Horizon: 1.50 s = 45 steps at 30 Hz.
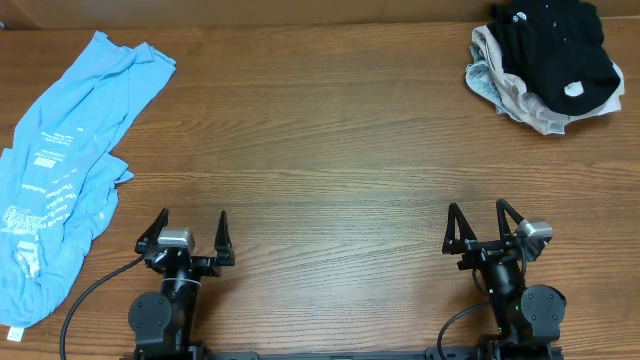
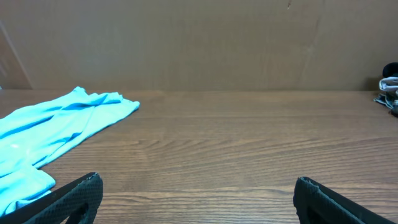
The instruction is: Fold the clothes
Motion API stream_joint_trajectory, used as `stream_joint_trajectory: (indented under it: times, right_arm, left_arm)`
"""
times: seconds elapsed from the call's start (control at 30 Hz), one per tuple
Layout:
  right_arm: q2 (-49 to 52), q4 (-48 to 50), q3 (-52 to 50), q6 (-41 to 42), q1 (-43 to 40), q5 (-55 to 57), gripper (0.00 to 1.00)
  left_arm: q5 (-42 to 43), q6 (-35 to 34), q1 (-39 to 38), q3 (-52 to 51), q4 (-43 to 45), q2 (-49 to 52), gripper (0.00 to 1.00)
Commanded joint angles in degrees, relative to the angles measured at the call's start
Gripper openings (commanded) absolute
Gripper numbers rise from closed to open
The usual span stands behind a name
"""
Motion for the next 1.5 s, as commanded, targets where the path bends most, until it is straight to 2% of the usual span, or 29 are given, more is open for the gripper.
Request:
stream_joint_trajectory:
  times: [0.0, 0.27, 0.43, 0.63, 0.83, 1.1, 1.13, 1.27, 1.4, 1.47]
  right_arm:
    - [-0.55, 0.15, -0.59, -0.22, 0.26, 0.57, 1.00]
    - [-0.55, 1.95, -0.59, 0.39, 0.26, 0.28, 1.00]
    - [-0.55, 5.40, -0.57, 0.31, 0.15, 0.59, 1.00]
    - [-0.50, 7.87, 0.39, 0.33, 0.15, -4.50, 1.00]
    - [2.21, 7.50, 6.03, 0.33, 0.15, -5.07, 1.00]
    - [19.39, -0.68, 21.92, 0.31, 0.15, -7.93, 1.00]
    - [25.18, -4.46, 26.97, 0.31, 0.15, -8.11, 1.00]
    - [36.81, -14.27, 37.97, 0.28, 0.26, -8.72, 1.00]
    - [48.98, -25.38, 49.11, 0.09, 0.26, -8.72, 1.00]
    - [54.38, -27.93, 52.96, 0.13, 0.26, -8.74, 1.00]
  left_arm:
    - [-0.44, 0.70, 0.26, -0.20, -0.13, -0.55, 1.00]
    - [-0.15, 0.68, 0.26, -0.20, 1.18, -0.55, 1.00]
    - [5.11, -0.59, 0.26, -0.20, 3.89, -0.55, 1.00]
    - [5.33, -3.21, 0.26, 0.59, -0.42, -0.50, 1.00]
    - [4.07, -3.58, 0.26, 5.84, -4.22, 1.73, 1.00]
    - [3.52, -1.09, 0.26, 24.63, -13.33, 19.87, 1.00]
    - [3.50, 0.33, 0.26, 30.56, -17.73, 25.99, 1.00]
    - [3.48, 1.18, 0.26, 43.60, -28.85, 39.32, 1.00]
    - [3.58, 3.21, 0.26, 54.10, -37.07, 52.19, 1.00]
    - [3.78, 4.39, 0.26, 57.72, -38.86, 58.21, 1.00]
